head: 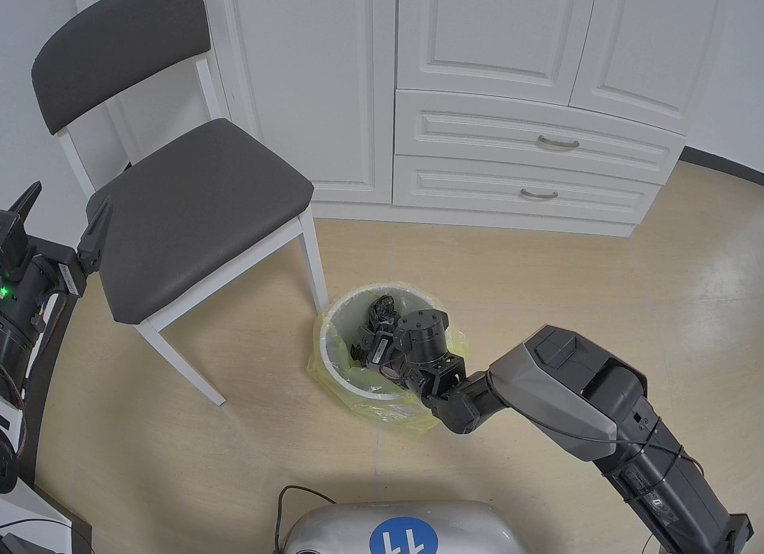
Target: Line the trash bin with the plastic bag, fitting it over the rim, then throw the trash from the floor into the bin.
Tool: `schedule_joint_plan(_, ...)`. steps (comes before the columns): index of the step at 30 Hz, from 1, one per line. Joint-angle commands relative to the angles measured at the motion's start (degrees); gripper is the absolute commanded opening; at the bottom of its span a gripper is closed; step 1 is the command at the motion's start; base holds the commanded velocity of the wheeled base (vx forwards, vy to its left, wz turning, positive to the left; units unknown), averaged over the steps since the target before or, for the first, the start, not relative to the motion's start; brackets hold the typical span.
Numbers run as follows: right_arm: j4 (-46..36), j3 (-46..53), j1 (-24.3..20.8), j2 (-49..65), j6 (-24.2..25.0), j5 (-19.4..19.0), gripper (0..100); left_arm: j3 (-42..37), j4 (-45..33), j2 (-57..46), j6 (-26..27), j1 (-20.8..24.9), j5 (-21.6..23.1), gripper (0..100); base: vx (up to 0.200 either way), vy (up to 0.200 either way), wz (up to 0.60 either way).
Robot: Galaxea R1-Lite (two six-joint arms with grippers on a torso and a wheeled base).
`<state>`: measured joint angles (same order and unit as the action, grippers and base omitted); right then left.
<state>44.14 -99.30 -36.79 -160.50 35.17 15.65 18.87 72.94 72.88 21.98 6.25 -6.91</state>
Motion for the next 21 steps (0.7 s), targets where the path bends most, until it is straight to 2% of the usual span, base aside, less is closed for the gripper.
schedule_joint_plan(1,0.07,1.92,0.05,3.09,0.25,0.08,100,-0.06,0.01,0.07,-0.01,-0.01,-0.03,100,0.000,0.000,0.00)
schedule_joint_plan(6,1.65,8.25,0.05,8.80,-0.98,0.08,100,-0.41,0.10,0.60,-0.01,0.07,-0.03,100,0.000,0.000,0.00)
schedule_joint_plan(14,12.02,20.29,1.37,17.85,-5.02,-0.18,100,-0.41,0.10,-0.63,-0.01,0.07,-0.03,100,0.000,0.000,0.00)
schedule_joint_plan(21,12.37,21.43,4.01,21.72,-5.29,-0.27,100,-0.77,0.10,-1.07,-0.01,0.25,-0.03,100,0.000,0.000,0.00)
